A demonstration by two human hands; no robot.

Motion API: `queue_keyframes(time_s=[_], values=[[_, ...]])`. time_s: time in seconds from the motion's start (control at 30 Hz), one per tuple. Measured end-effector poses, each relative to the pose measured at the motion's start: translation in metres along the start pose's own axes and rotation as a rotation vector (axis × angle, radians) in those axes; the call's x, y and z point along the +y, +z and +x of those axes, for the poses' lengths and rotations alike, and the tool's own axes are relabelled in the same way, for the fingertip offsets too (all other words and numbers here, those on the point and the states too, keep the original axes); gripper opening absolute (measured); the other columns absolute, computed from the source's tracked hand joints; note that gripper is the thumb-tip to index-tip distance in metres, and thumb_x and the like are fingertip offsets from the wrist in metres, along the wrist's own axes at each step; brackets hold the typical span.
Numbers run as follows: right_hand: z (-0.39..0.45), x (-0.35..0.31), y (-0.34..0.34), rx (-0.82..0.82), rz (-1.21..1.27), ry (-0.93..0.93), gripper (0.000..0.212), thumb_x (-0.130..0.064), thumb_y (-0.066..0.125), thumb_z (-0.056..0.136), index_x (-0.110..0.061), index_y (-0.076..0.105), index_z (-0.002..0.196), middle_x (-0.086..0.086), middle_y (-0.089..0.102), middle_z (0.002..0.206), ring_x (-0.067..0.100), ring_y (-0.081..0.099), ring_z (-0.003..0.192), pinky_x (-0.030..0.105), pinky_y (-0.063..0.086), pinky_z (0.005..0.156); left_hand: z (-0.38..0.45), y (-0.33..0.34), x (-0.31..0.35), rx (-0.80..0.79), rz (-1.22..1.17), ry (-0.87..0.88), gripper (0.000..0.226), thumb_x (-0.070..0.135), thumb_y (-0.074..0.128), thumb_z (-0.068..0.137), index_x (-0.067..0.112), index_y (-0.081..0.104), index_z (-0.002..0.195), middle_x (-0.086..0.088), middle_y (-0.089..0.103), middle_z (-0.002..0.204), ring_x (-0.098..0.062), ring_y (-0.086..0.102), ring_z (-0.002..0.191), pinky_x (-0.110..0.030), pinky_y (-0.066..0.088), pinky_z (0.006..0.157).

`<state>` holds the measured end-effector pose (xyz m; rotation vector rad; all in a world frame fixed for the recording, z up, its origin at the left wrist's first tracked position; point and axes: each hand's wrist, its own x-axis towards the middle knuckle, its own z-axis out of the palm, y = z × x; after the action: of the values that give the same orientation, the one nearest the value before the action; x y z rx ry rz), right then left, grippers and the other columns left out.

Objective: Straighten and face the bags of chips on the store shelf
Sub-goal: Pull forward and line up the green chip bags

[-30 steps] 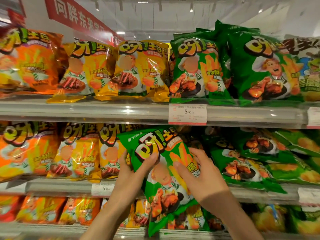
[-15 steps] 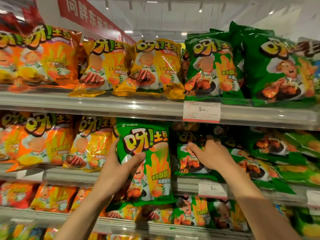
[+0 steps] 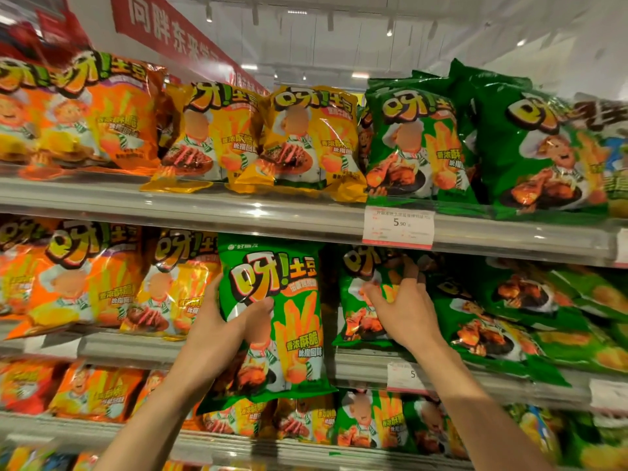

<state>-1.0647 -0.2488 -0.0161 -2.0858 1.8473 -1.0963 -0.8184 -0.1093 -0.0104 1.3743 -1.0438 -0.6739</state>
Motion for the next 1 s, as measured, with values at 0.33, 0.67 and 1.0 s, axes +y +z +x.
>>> queue_keyframes(time_s=[0.33,0.67,1.0], values=[[0.022,-0.010,0.042,0.138,-0.067,0.047,0.091,-0.064,0.041,0.090,-0.007,0.015,0.156,0.027,0.030,0.151,0.045,0.036,0.136,0.058,0.034,0.108,-0.006,0.001,0.000,-0.010,0.016,-0.042,0.074,0.040,0.079,0.081,0.039,0.037,0.141,0.000,0.070,0.109,-0.010,0.068,0.086,-0.061,0.047,0.096],[0.001,-0.005,0.030,-0.056,-0.232,0.046,0.053,-0.054,0.053,0.095,-0.004,0.067,0.103,0.024,0.061,0.116,0.042,0.052,0.115,0.045,0.046,0.092,-0.005,0.006,-0.010,0.003,-0.005,-0.004,0.081,0.037,0.079,0.080,0.033,0.034,0.147,0.020,0.064,0.114,0.001,0.064,0.098,-0.028,0.051,0.085],[0.007,-0.005,0.024,-0.002,-0.087,0.065,0.065,-0.054,0.054,0.095,0.000,0.054,0.131,0.030,0.040,0.144,0.045,0.041,0.125,0.047,0.038,0.105,-0.007,0.009,-0.011,0.003,-0.008,0.015,0.078,0.030,0.078,0.083,0.031,0.034,0.148,0.023,0.064,0.106,0.013,0.066,0.083,-0.017,0.048,0.071]])
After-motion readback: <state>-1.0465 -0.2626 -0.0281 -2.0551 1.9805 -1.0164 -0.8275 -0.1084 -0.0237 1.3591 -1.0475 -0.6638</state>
